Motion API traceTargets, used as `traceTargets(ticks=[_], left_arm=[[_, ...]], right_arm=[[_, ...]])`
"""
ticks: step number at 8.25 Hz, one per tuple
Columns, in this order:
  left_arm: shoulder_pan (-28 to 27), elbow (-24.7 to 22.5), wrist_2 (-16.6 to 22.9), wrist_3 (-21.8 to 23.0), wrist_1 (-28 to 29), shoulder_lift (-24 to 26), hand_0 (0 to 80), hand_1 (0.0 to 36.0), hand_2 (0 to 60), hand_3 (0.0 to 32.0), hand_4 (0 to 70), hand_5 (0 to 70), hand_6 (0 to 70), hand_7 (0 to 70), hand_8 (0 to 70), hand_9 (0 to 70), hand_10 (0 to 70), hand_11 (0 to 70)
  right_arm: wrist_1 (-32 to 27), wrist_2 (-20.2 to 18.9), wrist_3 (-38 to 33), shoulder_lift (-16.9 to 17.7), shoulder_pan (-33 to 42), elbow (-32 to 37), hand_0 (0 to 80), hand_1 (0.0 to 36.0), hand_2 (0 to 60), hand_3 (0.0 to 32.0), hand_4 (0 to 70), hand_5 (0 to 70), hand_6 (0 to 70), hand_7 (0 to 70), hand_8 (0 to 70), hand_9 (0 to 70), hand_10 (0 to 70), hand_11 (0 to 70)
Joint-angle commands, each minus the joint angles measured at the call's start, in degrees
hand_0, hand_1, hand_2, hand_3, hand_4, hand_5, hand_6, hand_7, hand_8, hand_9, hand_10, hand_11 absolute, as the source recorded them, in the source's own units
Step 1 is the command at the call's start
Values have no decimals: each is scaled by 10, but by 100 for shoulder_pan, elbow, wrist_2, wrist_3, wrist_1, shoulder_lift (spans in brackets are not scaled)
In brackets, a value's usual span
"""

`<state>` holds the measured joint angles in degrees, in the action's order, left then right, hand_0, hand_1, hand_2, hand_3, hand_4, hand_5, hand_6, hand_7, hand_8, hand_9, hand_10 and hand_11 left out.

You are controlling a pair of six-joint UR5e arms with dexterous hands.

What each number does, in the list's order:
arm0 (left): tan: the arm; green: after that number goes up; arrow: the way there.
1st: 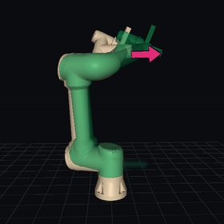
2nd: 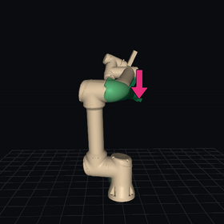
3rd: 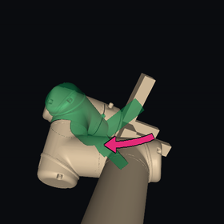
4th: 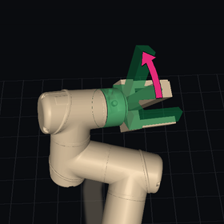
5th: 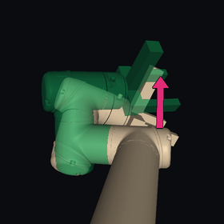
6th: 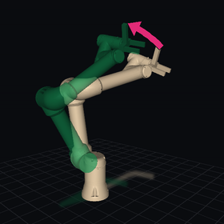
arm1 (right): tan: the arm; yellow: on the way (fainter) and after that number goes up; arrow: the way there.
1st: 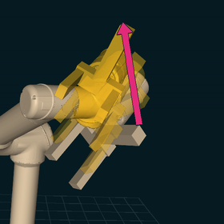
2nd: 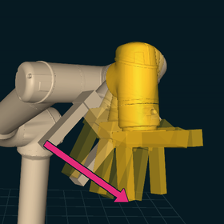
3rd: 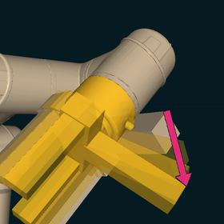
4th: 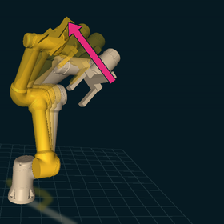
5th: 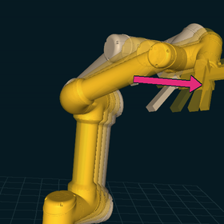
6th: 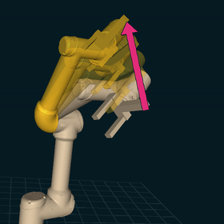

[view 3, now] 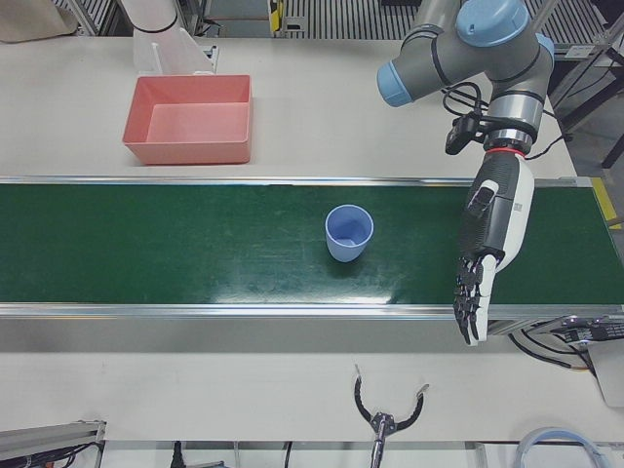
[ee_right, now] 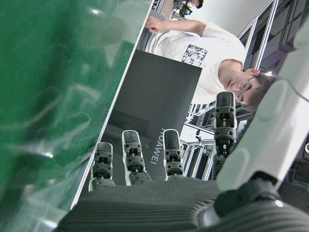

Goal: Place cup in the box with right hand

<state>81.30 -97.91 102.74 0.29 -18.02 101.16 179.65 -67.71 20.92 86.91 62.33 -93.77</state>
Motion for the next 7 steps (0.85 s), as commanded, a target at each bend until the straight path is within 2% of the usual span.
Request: traceTargets(ticks=[1,4,6,7], left_arm=[[0,0,0,-3,0,0,0,0,0,0,0,0,0,0,0,0,0,0],[0,0,0,6,0,0,0,0,0,0,0,0,0,0,0,0,0,0],[0,0,0,-3,0,0,0,0,0,0,0,0,0,0,0,0,0,0],[0,0,0,6,0,0,0,0,0,0,0,0,0,0,0,0,0,0]], right_arm=[[8,3,18,-16,-19,8,493,14,0,238,293,53,55,359,151,189,103,154],[131,3,61,-25,7,-106,495,16,0,230,318,52,56,367,150,189,99,146],[797,3,27,-8,16,-360,496,17,0,224,366,47,57,385,147,193,83,122],[799,3,26,-16,25,-370,498,22,0,220,394,45,57,393,144,193,75,110]])
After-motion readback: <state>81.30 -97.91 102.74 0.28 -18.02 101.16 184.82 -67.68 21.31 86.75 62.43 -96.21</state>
